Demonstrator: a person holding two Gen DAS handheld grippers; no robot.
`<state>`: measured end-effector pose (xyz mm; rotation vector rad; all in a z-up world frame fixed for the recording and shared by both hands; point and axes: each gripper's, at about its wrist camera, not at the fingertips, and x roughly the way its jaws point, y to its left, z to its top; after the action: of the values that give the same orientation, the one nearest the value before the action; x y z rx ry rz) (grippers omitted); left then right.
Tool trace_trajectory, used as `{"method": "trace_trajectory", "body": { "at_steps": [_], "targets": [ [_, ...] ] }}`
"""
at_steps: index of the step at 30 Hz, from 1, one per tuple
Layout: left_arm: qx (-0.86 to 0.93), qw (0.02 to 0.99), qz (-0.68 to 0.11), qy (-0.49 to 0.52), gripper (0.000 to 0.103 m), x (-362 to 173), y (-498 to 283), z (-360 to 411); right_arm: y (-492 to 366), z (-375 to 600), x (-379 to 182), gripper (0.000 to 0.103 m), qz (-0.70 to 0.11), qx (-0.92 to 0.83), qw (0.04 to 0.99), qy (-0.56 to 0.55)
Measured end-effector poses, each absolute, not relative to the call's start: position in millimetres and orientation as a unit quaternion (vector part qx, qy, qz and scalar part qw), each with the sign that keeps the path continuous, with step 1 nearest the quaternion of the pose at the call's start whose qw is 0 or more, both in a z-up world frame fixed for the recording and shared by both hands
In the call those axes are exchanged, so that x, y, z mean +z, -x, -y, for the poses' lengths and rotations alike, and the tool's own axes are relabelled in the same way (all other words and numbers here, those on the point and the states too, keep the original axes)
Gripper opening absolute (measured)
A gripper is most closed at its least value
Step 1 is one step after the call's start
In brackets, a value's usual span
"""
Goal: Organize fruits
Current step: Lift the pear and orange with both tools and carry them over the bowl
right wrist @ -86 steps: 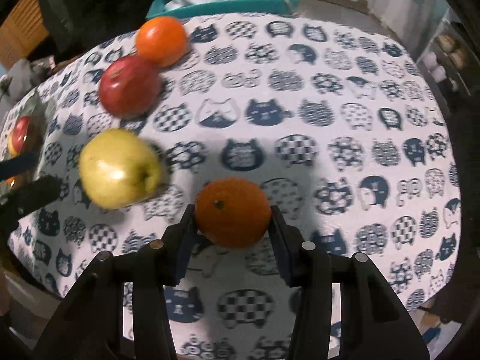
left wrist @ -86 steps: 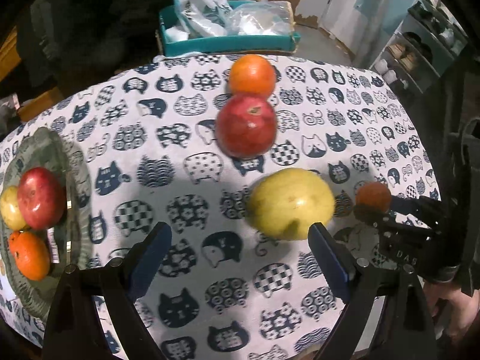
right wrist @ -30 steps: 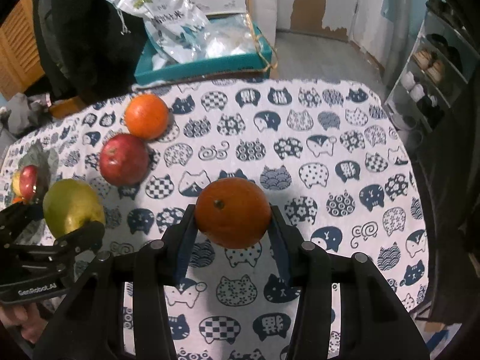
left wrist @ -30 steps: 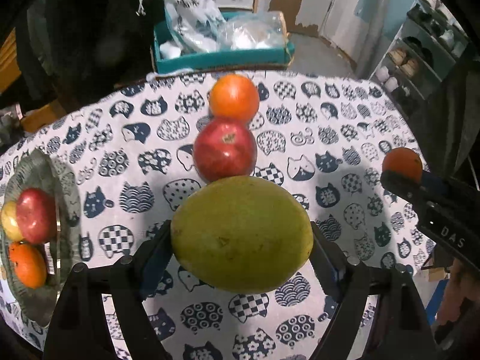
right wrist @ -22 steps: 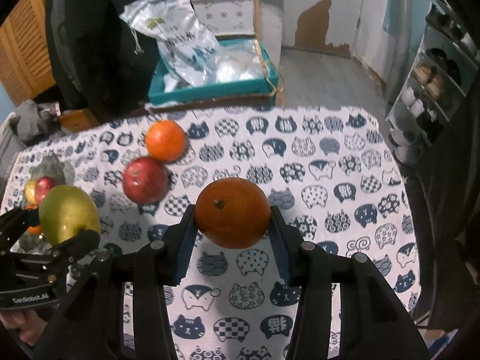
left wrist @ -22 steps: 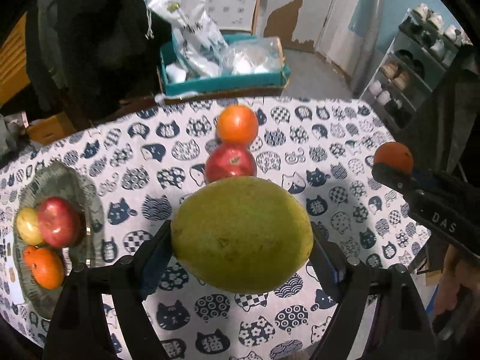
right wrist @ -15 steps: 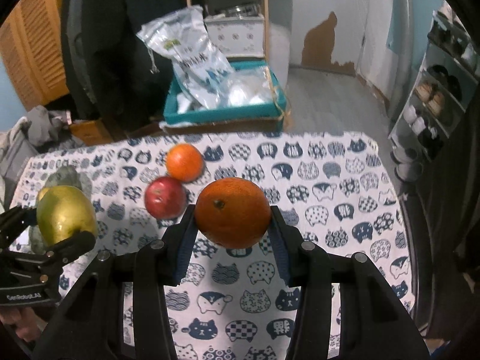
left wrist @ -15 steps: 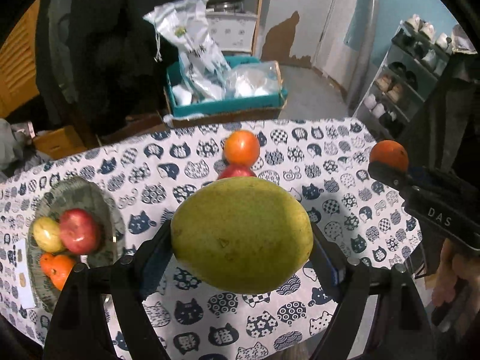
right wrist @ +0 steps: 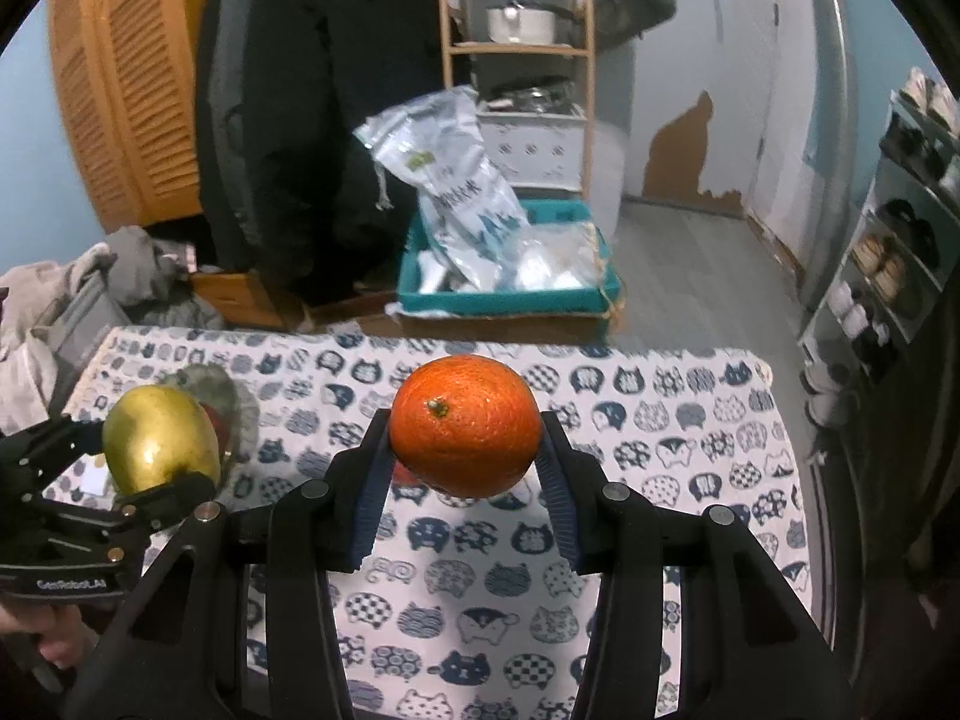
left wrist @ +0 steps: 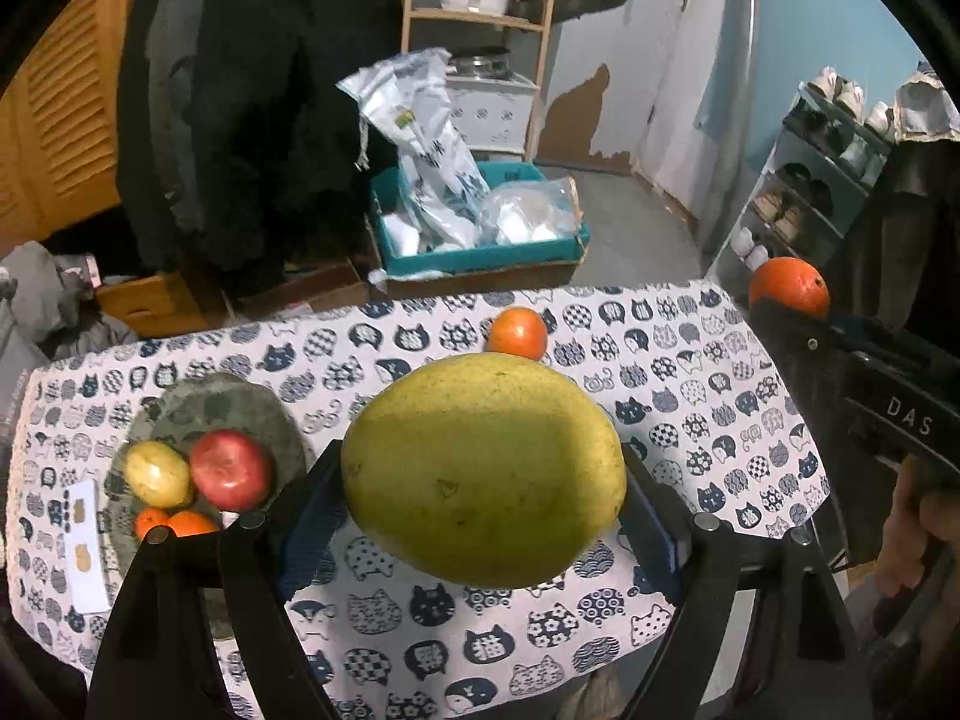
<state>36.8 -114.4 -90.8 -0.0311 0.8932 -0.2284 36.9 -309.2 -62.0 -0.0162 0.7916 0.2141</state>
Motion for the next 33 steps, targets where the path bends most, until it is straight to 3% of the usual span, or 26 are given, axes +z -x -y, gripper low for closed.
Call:
{"method": "trace_trajectory", "body": {
  "at_steps": [13,33],
  "targets": [
    [-0.071,0.907,-0.414,0.028,0.085,-79,-29,67,-37,262,-37,0.046,-0.364,0.153,0.918,0.008],
    [0.004,0.902,-0.429,0.044,0.085,-100,-28,-4,-65,172,-53,0.046,-0.384,0.216,0.898,0.015]
  ]
}}
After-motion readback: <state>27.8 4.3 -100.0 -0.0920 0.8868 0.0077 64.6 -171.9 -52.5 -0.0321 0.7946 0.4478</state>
